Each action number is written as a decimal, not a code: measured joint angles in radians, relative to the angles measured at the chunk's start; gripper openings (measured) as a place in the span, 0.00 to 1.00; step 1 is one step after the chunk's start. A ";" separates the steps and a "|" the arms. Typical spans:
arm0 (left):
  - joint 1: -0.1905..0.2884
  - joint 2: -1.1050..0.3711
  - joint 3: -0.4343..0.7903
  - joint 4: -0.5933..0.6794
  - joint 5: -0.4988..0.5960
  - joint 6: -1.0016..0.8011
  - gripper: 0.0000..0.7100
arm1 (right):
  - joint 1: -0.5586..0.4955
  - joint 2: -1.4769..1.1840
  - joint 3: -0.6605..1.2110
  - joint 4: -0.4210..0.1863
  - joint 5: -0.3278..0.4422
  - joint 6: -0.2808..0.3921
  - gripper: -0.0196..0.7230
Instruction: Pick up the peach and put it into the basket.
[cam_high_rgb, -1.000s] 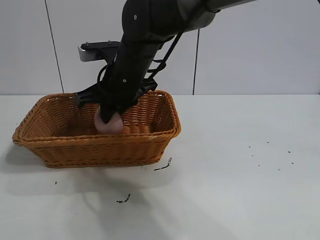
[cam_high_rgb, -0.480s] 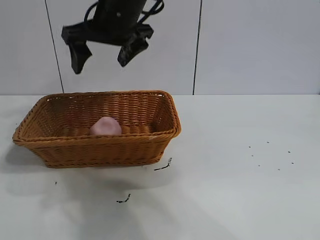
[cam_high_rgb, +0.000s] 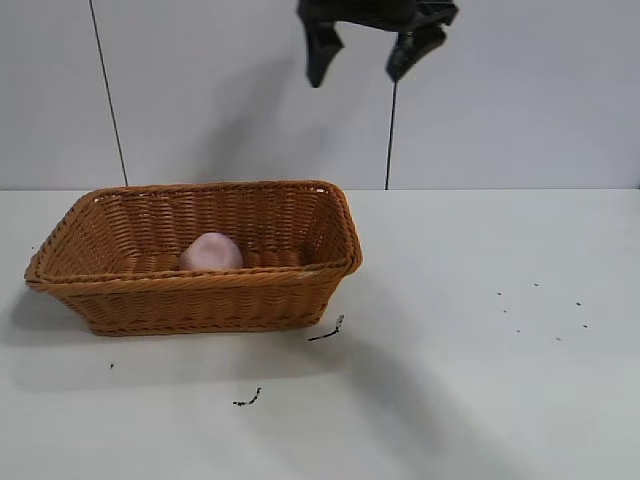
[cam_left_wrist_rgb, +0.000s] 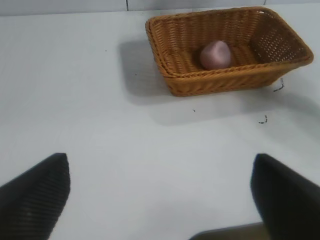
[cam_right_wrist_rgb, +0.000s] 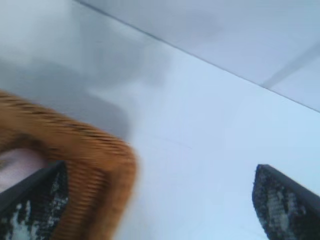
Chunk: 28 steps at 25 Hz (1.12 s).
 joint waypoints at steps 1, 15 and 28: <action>0.000 0.000 0.000 0.000 0.000 0.000 0.98 | -0.038 0.000 0.000 0.000 0.000 0.000 0.96; 0.000 0.000 0.000 0.000 0.000 0.000 0.98 | -0.213 -0.117 0.138 -0.021 0.051 0.003 0.96; 0.000 0.000 0.000 0.000 0.000 0.000 0.98 | -0.213 -0.793 0.877 -0.008 0.051 0.019 0.96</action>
